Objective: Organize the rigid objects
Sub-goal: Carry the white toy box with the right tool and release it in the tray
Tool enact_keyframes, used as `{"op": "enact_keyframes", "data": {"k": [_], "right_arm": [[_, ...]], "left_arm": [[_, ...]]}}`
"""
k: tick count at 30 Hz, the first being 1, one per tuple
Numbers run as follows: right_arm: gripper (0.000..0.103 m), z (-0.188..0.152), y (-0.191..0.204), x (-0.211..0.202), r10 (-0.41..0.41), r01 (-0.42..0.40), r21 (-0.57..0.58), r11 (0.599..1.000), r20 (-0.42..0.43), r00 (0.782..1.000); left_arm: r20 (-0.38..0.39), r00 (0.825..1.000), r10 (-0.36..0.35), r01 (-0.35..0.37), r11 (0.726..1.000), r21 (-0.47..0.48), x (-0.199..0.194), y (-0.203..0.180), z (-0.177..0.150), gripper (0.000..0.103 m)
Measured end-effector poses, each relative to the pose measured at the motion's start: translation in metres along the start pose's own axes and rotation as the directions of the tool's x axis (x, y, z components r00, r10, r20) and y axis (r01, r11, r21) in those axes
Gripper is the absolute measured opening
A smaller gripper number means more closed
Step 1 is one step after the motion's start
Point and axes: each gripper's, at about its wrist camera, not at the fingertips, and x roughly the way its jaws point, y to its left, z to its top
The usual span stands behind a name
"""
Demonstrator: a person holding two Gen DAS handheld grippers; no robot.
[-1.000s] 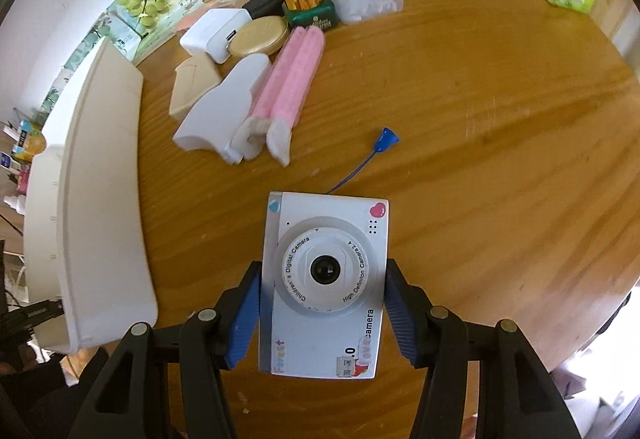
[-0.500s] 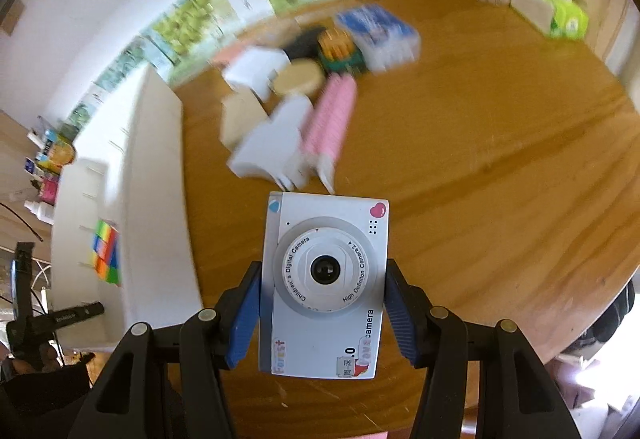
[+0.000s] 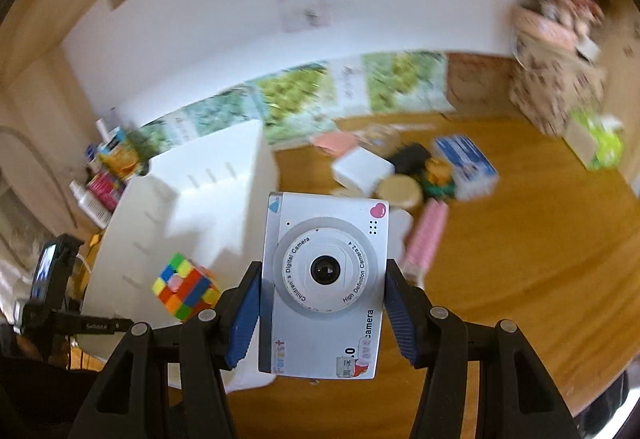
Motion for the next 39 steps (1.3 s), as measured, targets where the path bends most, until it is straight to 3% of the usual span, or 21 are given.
{"op": "enact_keyframes", "data": {"k": [8, 17, 25, 33, 39], "right_arm": [[0.058, 0.002, 0.048, -0.004, 0.105, -0.096, -0.161, 0.982, 0.052, 0.993], [0.058, -0.008, 0.101, 0.009, 0.199, -0.199, -0.32, 0.926, -0.031, 0.979], [0.058, -0.02, 0.128, 0.026, 0.237, -0.261, -0.357, 0.897, -0.111, 0.965], [0.059, -0.027, 0.145, 0.038, 0.215, -0.27, -0.398, 0.877, -0.179, 0.96], [0.059, -0.024, 0.136, 0.03, 0.225, -0.251, -0.369, 0.895, -0.112, 0.968]], "left_arm": [[0.002, 1.0, -0.028, 0.028, 1.0, 0.006, -0.003, 0.008, -0.001, 0.018], [0.004, 0.999, -0.05, 0.05, 0.999, 0.001, -0.005, 0.021, 0.004, 0.02], [0.007, 0.998, -0.055, 0.055, 0.998, 0.01, -0.008, 0.024, 0.008, 0.021], [-0.002, 0.999, -0.052, 0.052, 0.999, 0.012, -0.01, 0.028, 0.011, 0.021], [0.009, 0.999, -0.031, 0.031, 0.999, 0.005, -0.013, 0.024, 0.013, 0.022]]}}
